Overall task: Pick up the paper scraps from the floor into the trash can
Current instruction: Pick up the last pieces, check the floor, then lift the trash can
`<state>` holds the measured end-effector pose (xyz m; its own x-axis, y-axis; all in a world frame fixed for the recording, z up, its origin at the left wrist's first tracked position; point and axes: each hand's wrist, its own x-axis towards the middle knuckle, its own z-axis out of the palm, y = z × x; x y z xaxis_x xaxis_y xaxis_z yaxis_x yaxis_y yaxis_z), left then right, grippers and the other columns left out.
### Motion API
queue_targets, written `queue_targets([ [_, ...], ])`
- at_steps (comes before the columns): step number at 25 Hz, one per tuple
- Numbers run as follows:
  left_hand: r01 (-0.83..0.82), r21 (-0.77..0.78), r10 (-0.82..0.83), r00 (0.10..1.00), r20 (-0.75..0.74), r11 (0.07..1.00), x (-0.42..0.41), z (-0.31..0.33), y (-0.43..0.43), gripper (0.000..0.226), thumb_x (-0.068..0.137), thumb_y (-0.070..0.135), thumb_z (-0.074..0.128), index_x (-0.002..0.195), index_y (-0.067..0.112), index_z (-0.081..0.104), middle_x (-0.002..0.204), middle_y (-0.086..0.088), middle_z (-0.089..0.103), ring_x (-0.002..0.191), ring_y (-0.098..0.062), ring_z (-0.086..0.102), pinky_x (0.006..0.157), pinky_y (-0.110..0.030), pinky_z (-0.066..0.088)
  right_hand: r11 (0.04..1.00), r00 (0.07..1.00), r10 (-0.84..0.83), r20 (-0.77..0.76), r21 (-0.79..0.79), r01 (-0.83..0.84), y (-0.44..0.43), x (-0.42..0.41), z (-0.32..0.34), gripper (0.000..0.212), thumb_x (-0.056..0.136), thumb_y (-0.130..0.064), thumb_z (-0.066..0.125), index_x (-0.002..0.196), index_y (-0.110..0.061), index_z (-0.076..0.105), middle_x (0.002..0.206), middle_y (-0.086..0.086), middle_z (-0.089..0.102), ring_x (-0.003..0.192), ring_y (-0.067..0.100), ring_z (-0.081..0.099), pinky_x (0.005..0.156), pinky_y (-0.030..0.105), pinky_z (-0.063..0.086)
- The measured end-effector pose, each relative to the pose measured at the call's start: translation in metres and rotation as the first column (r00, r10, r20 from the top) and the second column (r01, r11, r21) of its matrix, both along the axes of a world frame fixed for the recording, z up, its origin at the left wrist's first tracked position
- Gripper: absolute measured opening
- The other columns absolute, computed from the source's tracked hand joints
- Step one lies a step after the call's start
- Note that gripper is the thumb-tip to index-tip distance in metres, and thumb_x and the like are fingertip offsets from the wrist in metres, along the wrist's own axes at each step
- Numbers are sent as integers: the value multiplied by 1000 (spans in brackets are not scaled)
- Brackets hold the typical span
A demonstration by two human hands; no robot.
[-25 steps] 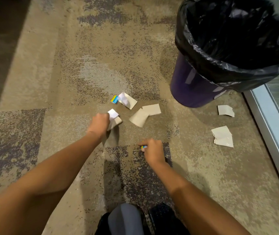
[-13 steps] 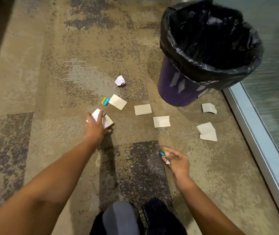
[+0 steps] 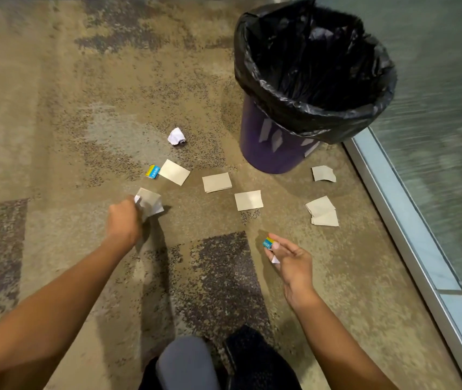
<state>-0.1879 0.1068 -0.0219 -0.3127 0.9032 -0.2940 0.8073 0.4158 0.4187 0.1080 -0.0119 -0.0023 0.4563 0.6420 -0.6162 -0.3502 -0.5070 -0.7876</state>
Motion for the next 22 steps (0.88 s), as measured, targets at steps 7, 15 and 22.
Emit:
queue_targets([
  [7,-47,196,-104,717,689,980,118,126,16,29,75,25,44,91,9,62,92,-16,70,86,-32,68,77,-45,56,936,772,-96,629,321,-145,51,22,103,30,88,1,55,95,-22,74,95,-7,72,81,-9,63,76,9,46],
  [15,3,183,-164,460,873,983,243,239,116,34,79,29,57,101,3,60,102,-14,63,90,-33,67,80,-49,57,873,663,-267,699,467,-141,187,65,198,37,93,5,40,110,-13,67,105,2,65,90,11,64,94,24,49],
  [22,-34,416,-306,625,718,909,226,209,100,44,84,44,54,121,20,61,107,7,66,96,-9,65,85,-34,56,889,418,-152,896,309,-339,188,82,183,48,85,11,36,112,-14,67,128,8,59,119,17,54,93,2,30],
])
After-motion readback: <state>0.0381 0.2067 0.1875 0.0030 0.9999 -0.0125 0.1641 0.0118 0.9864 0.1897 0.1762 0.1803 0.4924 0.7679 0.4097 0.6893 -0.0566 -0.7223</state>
